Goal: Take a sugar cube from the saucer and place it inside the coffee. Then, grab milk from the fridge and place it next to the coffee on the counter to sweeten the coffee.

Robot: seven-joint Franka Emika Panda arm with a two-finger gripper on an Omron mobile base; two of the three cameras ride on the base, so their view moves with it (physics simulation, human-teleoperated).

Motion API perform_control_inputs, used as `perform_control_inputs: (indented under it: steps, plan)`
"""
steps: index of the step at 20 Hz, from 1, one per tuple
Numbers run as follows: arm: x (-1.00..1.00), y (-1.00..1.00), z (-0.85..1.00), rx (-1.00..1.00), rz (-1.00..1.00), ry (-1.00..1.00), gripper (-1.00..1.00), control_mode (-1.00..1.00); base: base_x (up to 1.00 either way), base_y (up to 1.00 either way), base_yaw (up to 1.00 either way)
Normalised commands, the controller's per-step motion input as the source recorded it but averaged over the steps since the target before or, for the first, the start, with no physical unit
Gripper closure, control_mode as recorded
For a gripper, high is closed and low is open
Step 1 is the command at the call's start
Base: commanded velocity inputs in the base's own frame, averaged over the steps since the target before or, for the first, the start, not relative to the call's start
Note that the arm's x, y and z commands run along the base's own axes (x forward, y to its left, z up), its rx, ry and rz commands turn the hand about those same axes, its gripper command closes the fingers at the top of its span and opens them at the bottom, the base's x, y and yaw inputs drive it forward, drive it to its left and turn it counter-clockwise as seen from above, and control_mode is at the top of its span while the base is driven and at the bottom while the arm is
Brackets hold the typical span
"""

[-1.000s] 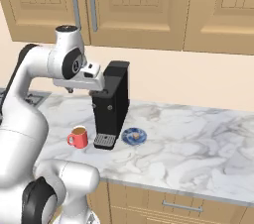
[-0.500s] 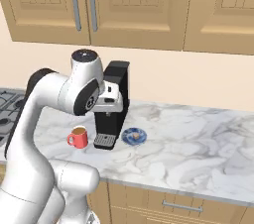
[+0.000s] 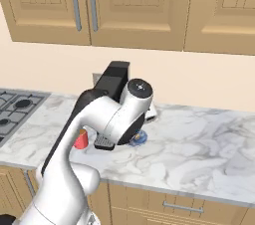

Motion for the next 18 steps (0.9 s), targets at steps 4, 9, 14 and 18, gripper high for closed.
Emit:
perform_control_inputs:
  steps: [4,9,14,18]
  plan:
    - [0.17,-0.61,-0.16,0.11,0.44,-0.01,-1.00,-1.00,0.00,0.00,0.00]
    - [0.09,-0.19,-0.23,0.07,0.38,-0.05,-1.00,-1.00,0.00,0.00,0.00]
    - [0.20,0.02,-0.37,0.04,0.26,-0.11,-1.00,-1.00,0.00,0.00,0.00]
    - [0.41,0.01,-0.39,0.05,0.12,-0.12,-1.00,-1.00,0.00,0.00,0.00]
